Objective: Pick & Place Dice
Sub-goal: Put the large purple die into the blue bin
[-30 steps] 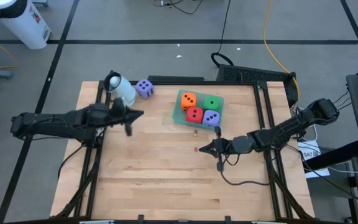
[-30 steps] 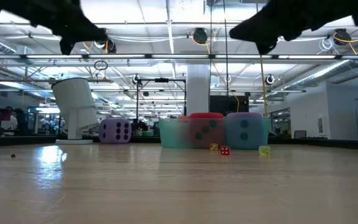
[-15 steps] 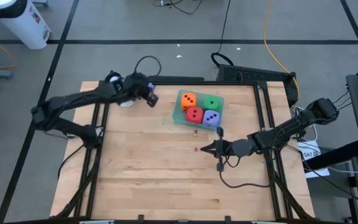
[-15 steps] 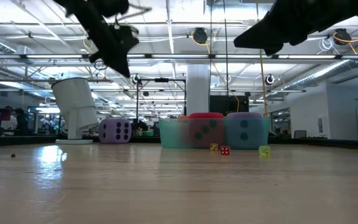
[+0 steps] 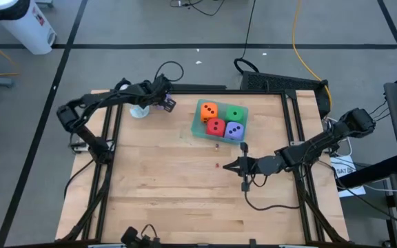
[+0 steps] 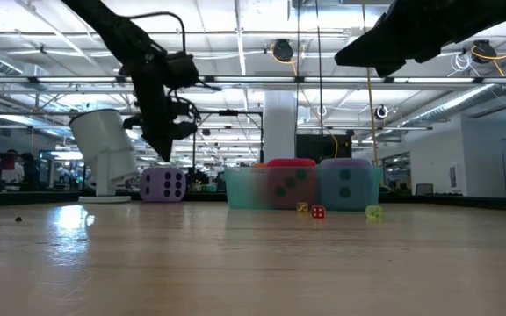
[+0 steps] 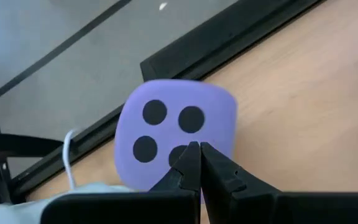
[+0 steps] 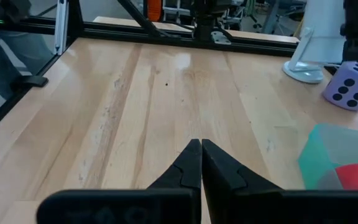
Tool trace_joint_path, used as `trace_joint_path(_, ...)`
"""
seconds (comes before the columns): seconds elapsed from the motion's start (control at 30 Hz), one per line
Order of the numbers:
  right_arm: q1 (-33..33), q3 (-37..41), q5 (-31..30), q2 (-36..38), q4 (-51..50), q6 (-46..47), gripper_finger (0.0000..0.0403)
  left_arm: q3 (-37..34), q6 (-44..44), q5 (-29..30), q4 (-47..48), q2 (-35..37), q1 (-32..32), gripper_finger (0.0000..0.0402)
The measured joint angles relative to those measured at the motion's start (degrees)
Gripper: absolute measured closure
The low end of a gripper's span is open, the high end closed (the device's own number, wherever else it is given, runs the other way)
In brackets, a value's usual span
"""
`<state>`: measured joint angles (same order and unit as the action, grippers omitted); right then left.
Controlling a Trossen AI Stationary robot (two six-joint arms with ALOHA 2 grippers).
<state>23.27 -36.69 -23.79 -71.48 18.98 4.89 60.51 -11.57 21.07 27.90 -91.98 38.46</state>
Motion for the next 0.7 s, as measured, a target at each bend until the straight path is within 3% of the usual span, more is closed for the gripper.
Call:
trace_joint_path(0.2,0.0,0.0,-0.02,0.0,0.65,-1.03,0.0401,0.12,2.09,-0.52,-1.77,-3.2,0.94,0.0398)
trace_joint_path(0.4,-0.01,0.0,0.0,0.0,2.41,-2.58,0.0401,0.26,6.22,-8.64,2.93,-3.28,-0.94,0.0398)
trace_joint_path(0.53,-0.02,0.0,0.0,0.0,2.64,-2.92,0.0402,-0.51,7.78,-17.68,12.32,-2.09,-6.19,0.0399)
trace_joint_path(0.7,-0.02,0.0,0.02,0.0,2.62,-3.49,0.0401,0.07,6.84,-13.81,10.0,6.0,-15.53,0.04)
